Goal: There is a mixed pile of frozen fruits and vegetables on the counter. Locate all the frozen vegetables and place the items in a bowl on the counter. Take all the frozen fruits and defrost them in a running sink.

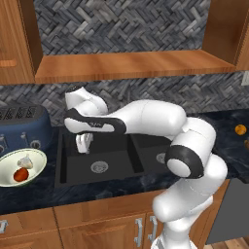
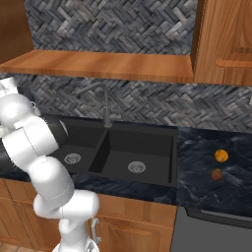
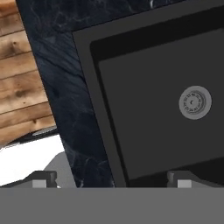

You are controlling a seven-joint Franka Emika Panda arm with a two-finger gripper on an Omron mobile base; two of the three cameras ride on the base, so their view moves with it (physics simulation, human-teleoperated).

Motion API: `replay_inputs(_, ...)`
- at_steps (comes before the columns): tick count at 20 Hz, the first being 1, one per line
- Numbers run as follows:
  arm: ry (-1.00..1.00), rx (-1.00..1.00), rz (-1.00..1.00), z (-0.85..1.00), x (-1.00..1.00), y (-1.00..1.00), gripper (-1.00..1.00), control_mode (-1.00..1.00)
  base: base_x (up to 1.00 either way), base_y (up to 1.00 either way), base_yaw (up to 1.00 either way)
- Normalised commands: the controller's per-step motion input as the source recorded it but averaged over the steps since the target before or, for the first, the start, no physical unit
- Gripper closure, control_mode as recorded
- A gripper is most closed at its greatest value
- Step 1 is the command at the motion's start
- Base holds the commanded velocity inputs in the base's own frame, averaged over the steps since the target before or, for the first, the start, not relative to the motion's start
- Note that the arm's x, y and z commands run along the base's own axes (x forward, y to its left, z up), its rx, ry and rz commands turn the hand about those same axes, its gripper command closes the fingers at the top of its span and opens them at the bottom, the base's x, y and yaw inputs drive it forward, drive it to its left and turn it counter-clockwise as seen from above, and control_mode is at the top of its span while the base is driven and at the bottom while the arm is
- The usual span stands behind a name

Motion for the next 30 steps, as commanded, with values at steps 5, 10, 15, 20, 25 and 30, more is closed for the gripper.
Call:
replay_inputs(5, 0.03, 0.0, -0.13, 0.0, 0.0, -0.34, -1.0, -1.0, 0.0, 0.0, 0.0)
replay_inputs(10, 0.03, 0.0, -0.14, 0.0, 0.0, -0.38, -1.0, -1.0, 0.0, 0.0, 0.0)
replay_inputs(15, 0.03, 0.0, -0.16, 0.0, 0.0, -0.35, -1.0, -1.0, 0.0, 0.0, 0.0)
replay_inputs(20, 0.0, 0.0, -0.2, 0.0, -0.06, -0.46, -1.0, -1.0, 0.0, 0.0, 0.0)
replay_inputs(25, 0.0, 0.0, -0.23, 0.0, -0.01, -0.48, -1.0, -1.0, 0.0, 0.0, 0.0)
replay_inputs(30, 0.0, 0.0, -0.22, 0.0, -0.02, -0.49, -1.0, -1.0, 0.0, 0.0, 0.0)
